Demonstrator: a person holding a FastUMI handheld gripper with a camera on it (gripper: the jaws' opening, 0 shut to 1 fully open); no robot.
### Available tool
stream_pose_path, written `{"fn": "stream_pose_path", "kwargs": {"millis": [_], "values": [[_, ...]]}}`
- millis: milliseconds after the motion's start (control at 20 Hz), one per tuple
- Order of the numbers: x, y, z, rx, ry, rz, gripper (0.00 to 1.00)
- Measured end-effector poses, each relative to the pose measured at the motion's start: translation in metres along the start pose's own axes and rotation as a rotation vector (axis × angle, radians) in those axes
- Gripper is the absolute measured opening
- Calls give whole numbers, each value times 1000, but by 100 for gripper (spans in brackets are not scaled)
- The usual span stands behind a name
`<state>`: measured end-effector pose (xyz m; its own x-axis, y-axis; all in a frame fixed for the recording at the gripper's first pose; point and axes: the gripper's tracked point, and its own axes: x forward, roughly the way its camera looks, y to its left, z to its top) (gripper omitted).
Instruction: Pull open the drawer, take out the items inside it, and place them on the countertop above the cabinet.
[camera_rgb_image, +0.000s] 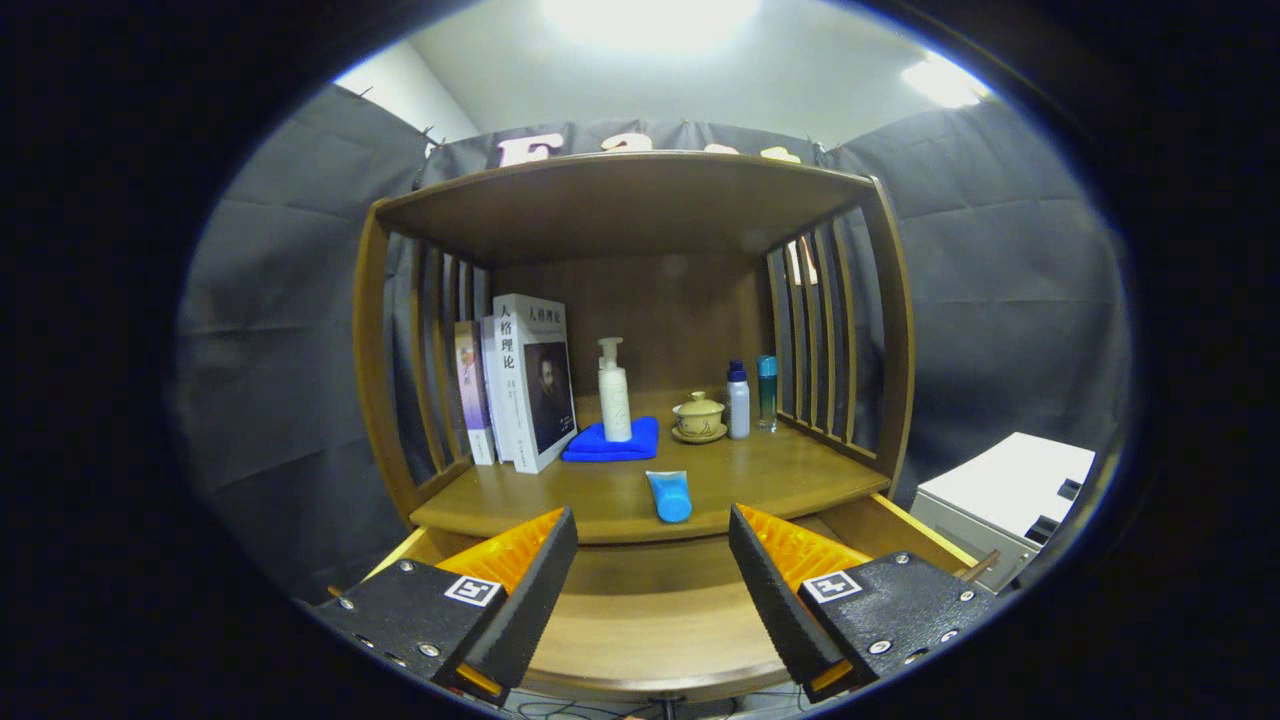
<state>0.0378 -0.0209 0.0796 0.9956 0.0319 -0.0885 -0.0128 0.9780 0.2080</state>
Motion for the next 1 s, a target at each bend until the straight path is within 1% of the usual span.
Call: {"fn": "stream_pose_path", "kwargs": {"millis": [200,500,750,900,1000], "values": [[-30,8,-15,13,-25,47,94],[-64,-6,-44,72,-40,44,94],[-86,-8,-78,72,-20,61,94],[-91,-10,-101,91,-2,60,94],[-92,-10,-120,100,35,58,94]]}}
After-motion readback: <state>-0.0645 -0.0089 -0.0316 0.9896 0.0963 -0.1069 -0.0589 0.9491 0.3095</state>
